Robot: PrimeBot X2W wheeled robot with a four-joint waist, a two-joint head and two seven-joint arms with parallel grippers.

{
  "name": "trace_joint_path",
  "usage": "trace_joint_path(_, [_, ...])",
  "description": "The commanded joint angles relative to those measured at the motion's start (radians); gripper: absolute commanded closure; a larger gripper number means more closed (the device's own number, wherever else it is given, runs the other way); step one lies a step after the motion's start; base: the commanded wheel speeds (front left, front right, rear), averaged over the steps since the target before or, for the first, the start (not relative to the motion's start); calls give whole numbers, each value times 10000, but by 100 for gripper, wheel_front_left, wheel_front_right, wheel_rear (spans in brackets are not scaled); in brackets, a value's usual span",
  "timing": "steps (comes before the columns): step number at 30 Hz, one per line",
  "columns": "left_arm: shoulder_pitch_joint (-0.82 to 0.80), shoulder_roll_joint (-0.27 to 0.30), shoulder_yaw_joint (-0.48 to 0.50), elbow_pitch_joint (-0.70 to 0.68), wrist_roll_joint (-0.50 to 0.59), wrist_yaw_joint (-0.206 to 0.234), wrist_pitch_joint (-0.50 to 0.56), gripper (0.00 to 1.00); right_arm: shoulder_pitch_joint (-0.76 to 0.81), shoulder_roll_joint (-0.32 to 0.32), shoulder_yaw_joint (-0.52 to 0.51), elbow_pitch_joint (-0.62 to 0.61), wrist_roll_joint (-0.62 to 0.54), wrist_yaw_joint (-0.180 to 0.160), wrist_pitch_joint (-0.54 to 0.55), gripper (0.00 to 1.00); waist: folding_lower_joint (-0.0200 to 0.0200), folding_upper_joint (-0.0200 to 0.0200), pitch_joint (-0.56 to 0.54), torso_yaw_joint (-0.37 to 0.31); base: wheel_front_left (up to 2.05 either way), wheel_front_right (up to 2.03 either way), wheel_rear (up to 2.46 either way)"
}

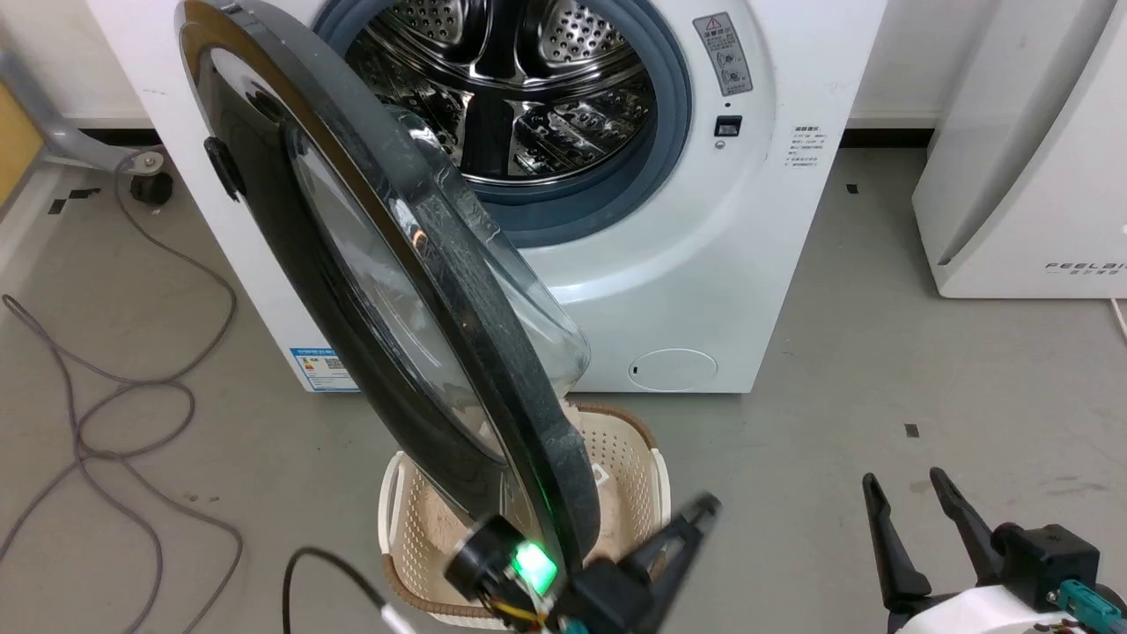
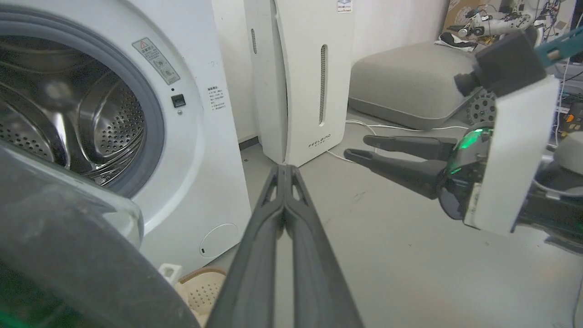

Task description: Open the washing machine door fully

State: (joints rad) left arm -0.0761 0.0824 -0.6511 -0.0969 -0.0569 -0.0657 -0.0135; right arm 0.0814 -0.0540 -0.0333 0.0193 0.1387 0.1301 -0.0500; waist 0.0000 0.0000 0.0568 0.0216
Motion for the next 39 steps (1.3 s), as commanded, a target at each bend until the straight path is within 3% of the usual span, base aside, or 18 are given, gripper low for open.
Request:
trace_joint_path(1, [-330, -71, 178, 264, -68, 216, -54, 100, -31, 37, -2, 23, -74, 6, -6, 0, 0, 0, 15, -8, 0, 0, 0])
trace_joint_path(8, [-1071, -269, 640, 1133, -536, 1173, -404, 100, -78, 37, 31, 111, -20, 6, -12, 0, 0, 0, 60, -46, 0, 0, 0])
trace_joint_path(19, [-1128, -214, 645, 1437, -823, 1792, -181, 100, -84, 37, -3, 250, 95, 6, -12, 0, 0, 0, 84, 70, 0, 0, 0])
trace_joint_path(39, [1143, 531, 1225, -1271, -1411, 2846, 598, 100, 205, 38, 11, 644, 187, 6, -64, 0, 0, 0, -453, 827, 0, 0, 0])
